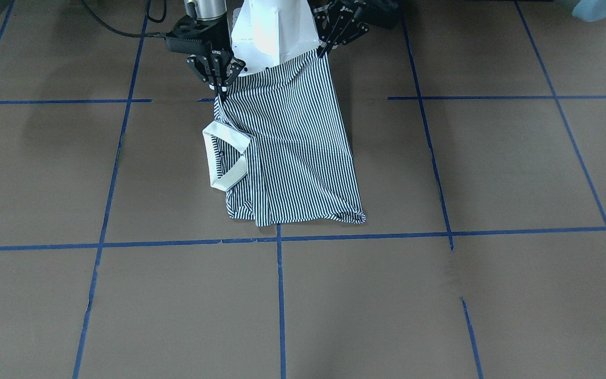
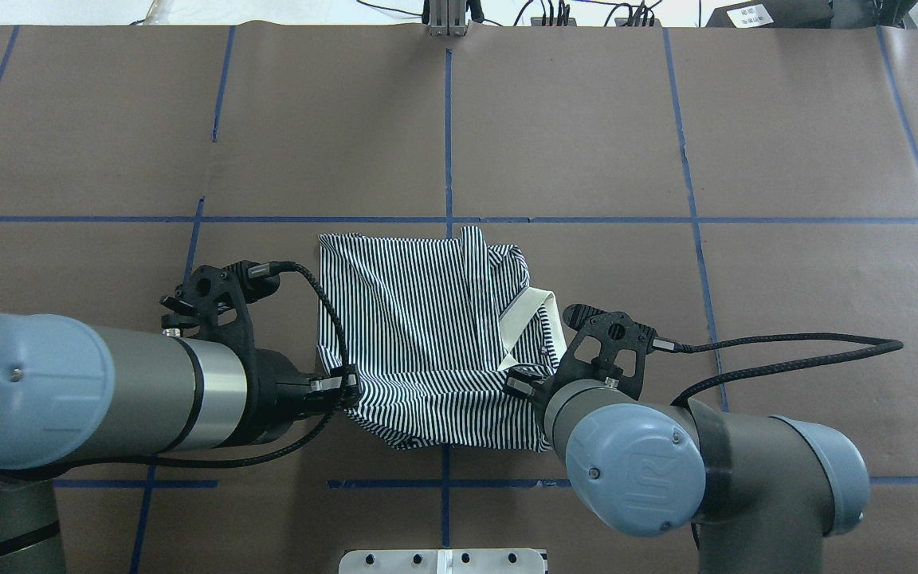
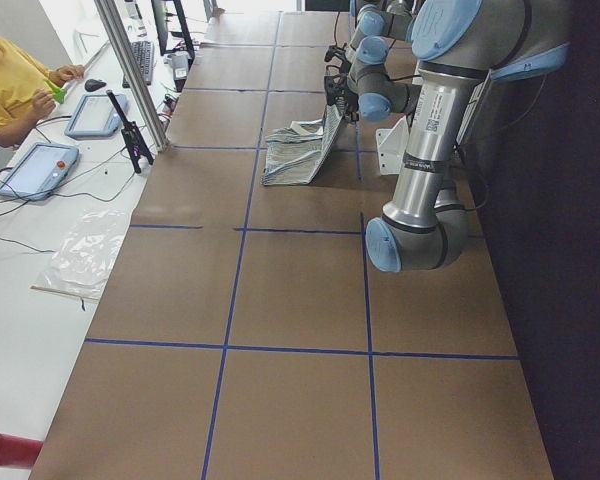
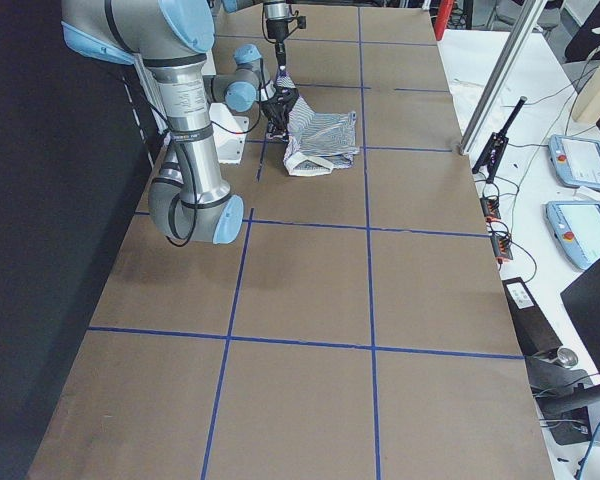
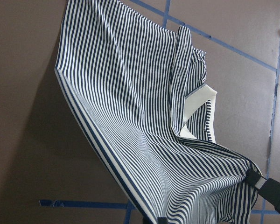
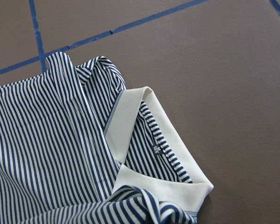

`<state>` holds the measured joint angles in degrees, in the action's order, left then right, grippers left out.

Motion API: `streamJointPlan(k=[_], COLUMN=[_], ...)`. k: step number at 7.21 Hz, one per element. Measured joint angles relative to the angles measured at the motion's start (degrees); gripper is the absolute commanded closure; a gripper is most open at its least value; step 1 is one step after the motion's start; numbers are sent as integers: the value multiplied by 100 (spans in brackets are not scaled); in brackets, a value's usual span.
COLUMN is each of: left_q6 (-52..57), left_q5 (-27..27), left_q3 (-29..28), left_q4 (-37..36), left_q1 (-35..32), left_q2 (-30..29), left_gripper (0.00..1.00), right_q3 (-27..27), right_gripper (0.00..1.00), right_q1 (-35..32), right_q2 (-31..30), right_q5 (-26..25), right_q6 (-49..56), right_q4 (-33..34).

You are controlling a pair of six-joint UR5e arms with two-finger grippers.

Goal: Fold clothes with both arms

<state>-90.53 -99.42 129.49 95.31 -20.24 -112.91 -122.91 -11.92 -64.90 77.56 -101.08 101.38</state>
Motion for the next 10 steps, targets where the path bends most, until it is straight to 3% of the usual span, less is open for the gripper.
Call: streamJointPlan(k=[2,5,8,10], left_q6=[538,1167,1407,1472], left_q5=[-21,-31,-20,-17], left_q3=[-325,-1138,-2420,-2928], left_q4=[-16,147,1185,1650], left_q1=[-392,-1022,-1435,-1484], left_q2=[-155,-366,-459,-465], left_gripper=[100,100,100,100], right_q3=[339,1458,2832,3260], right_gripper=[100,100,100,100], right_q1=[-330,-772,-1066,-1111], right_q2=[337,884,1372,1504], right_q5=[27,34,35,32], right_q6=[123,230,321,349], right_q4=[-22,-495,-1319,-1536])
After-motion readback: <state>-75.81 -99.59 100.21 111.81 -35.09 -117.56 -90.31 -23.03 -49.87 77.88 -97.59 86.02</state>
